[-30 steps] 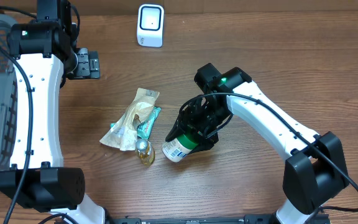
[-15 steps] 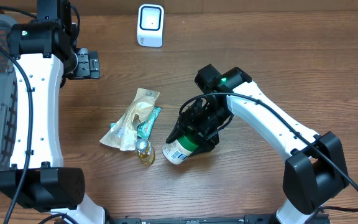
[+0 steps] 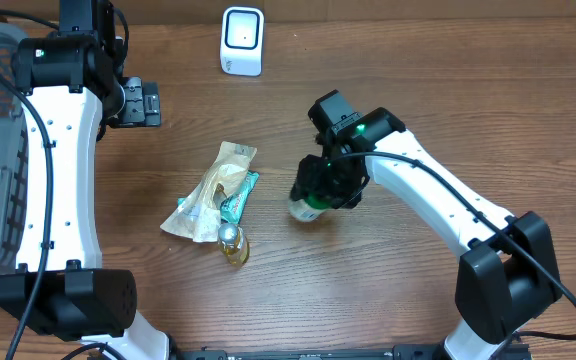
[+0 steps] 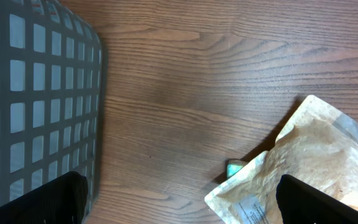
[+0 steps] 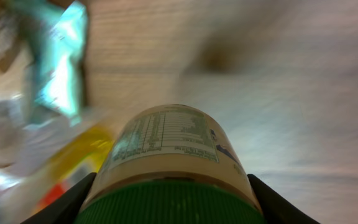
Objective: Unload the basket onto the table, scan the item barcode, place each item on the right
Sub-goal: 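Carry the green-capped jar to the white scanner with the right gripper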
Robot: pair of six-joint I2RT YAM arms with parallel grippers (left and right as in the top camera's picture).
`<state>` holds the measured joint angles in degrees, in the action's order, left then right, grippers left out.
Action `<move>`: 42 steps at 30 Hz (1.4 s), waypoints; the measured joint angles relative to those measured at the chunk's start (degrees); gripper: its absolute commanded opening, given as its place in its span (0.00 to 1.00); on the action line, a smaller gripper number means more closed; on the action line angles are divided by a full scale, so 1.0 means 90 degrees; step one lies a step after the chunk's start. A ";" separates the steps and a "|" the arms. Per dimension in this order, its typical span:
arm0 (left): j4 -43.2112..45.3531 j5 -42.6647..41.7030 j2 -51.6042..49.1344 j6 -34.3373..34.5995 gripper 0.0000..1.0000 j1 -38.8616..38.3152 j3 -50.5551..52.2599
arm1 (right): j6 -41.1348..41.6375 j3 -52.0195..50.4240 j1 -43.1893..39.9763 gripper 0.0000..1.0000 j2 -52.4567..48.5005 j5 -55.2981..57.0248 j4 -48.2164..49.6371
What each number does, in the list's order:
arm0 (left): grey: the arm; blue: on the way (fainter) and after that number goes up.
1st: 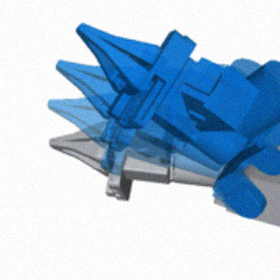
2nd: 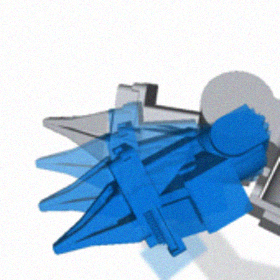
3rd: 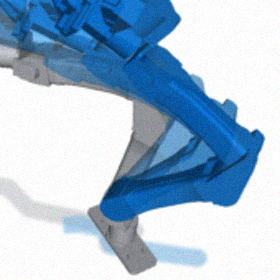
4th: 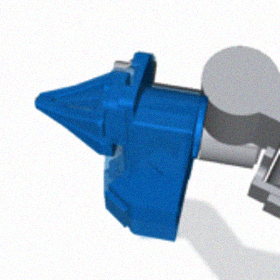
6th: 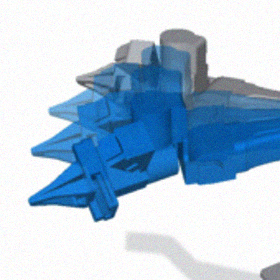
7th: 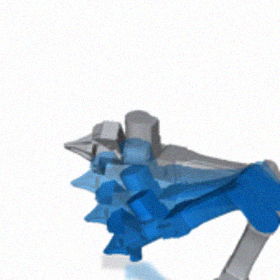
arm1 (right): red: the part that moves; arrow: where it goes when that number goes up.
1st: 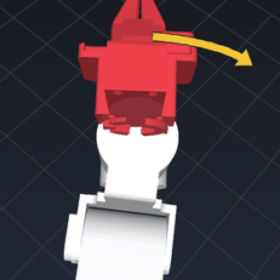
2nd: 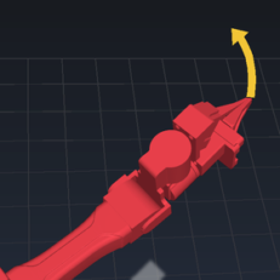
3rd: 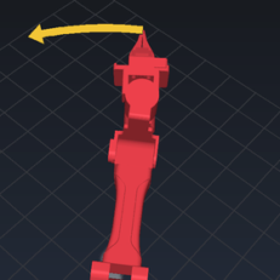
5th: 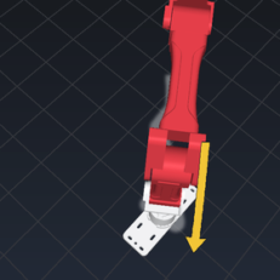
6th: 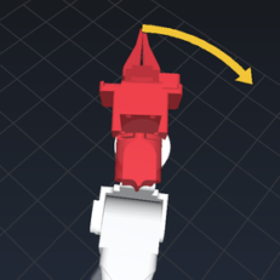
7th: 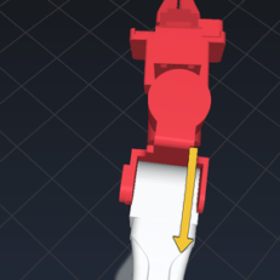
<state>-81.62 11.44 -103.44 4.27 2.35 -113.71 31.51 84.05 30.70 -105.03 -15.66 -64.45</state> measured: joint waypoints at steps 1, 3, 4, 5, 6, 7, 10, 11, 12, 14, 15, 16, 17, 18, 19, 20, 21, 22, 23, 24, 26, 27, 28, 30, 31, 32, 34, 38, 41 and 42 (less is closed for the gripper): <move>0.0000 0.0000 0.0000 0.0000 0.99 0.0000 0.0000 | -0.0197 0.0078 -0.0056 0.04 0.0000 0.0185 -0.0083; -0.0002 -0.0002 0.0000 0.0000 1.00 0.0000 0.0000 | -0.0542 0.0427 -0.0214 0.04 -0.0002 0.0430 -0.0401; 0.0000 -0.0002 0.0000 0.0000 1.00 0.0000 0.0000 | -0.0704 0.0741 -0.0316 0.04 -0.0002 0.0522 -0.0610; 0.0000 -0.0002 0.0000 0.0000 1.00 0.0000 0.0000 | -0.0855 0.1088 -0.0406 0.03 -0.0002 0.0593 -0.0809; -0.0002 -0.0002 0.0000 0.0000 1.00 0.0000 0.0000 | -0.1030 0.1559 -0.0500 0.03 -0.0002 0.0665 -0.1054; -0.0005 -0.0002 0.0000 0.0000 1.00 0.0000 0.0000 | -0.1151 0.1911 -0.0561 0.03 -0.0002 0.0692 -0.1214; 0.0002 -0.0002 0.0000 0.0000 1.00 0.0000 0.0000 | -0.1537 0.3526 -0.0755 0.03 -0.0002 0.0799 -0.1943; -0.0002 -0.0002 0.0000 0.0000 1.00 0.0000 0.0000 | -0.1634 0.4065 -0.0804 0.03 -0.0002 0.0818 -0.2176; -0.0005 -0.0002 0.0000 0.0000 0.99 0.0000 0.0000 | -0.1710 0.4592 -0.0845 0.03 0.0007 0.0833 -0.2351; -0.0002 0.0000 0.0000 0.0000 1.00 0.0000 0.0000 | -0.1831 0.5513 -0.0916 0.03 0.0029 0.0843 -0.2584; -0.0002 -0.0002 0.0000 0.0000 1.00 0.0000 0.0000 | -0.1887 0.5831 -0.0925 0.03 0.0061 0.0845 -0.2606; 0.0000 0.0000 0.0000 0.0000 1.00 0.0000 0.0000 | -0.1940 0.6105 -0.0947 0.03 0.0092 0.0845 -0.2611; -0.0002 0.0000 0.0000 0.0000 1.00 0.0000 0.0000 | -0.2018 0.6336 -0.0950 0.03 0.0151 0.0840 -0.2599; 0.0000 0.0000 0.0000 0.0000 1.00 0.0000 0.0000 | -0.2084 0.6438 -0.0950 0.03 0.0204 0.0821 -0.2579; 0.0000 0.0000 0.0000 0.0000 1.00 0.0000 0.0000 | -0.2142 0.6487 -0.0950 0.03 0.0240 0.0787 -0.2552; 0.0000 0.0000 0.0000 0.0000 0.99 0.0000 0.0000 | -0.2220 0.6501 -0.0950 0.03 0.0282 0.0709 -0.2499; 0.0000 0.0000 0.0000 0.0000 1.00 0.0000 0.0000 | -0.2266 0.6496 -0.0950 0.03 0.0294 0.0634 -0.2424; -0.0002 0.0000 0.0000 0.0000 1.00 0.0000 0.0000 | -0.2327 0.6470 -0.0950 0.04 0.0284 0.0544 -0.2271; 0.0000 -0.0002 0.0000 0.0000 1.00 0.0000 0.0000 | -0.2356 0.6424 -0.0947 0.04 0.0260 0.0469 -0.2103; 0.0000 0.0000 0.0000 0.0000 1.00 0.0000 0.0000 | -0.2385 0.6346 -0.0947 0.04 0.0209 0.0396 -0.1834; 0.0000 -0.0002 0.0000 0.0000 1.00 0.0000 0.0000 | -0.2424 0.6239 -0.0937 0.04 0.0092 0.0325 -0.1450; 0.0000 0.0000 0.0000 0.0000 0.99 0.0000 0.0000 | -0.2443 0.6176 -0.0935 0.04 -0.0005 0.0299 -0.1217; 0.0000 0.0000 0.0000 0.0000 1.00 0.0000 0.0000 | -0.2465 0.6135 -0.0925 0.04 -0.0104 0.0267 -0.1015; 0.0000 0.0000 0.0000 0.0000 1.00 0.0000 0.0000 | -0.2484 0.6074 -0.0911 0.04 -0.0352 0.0250 -0.0641; -0.0002 0.0000 0.0000 0.0000 1.00 0.0000 0.0000 | -0.2489 0.6052 -0.0906 0.04 -0.0474 0.0236 -0.0466; 0.0000 0.0000 0.0000 0.0000 1.00 0.0000 0.0000 | -0.2501 0.6035 -0.0906 0.04 -0.0610 0.0223 -0.0304; 0.0000 0.0000 0.0000 0.0000 1.00 0.0000 0.0000 | -0.2506 0.6016 -0.0901 0.04 -0.0957 0.0216 0.0170; 0.0000 0.0000 0.0000 0.0000 1.00 0.0000 0.0000 | -0.2504 0.6003 -0.0899 0.04 -0.1484 0.0216 0.1003; 0.0000 0.0000 0.0000 0.0000 1.00 0.0000 0.0000 | -0.2509 0.5989 -0.0901 0.04 -0.1909 0.0223 0.1659; 0.0000 0.0000 0.0000 0.0000 1.00 0.0000 0.0000 | -0.2509 0.5986 -0.0901 0.04 -0.2001 0.0233 0.1807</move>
<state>-81.62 11.44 -103.44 4.27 2.35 -113.71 8.93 137.93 22.59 -123.04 -13.56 -48.18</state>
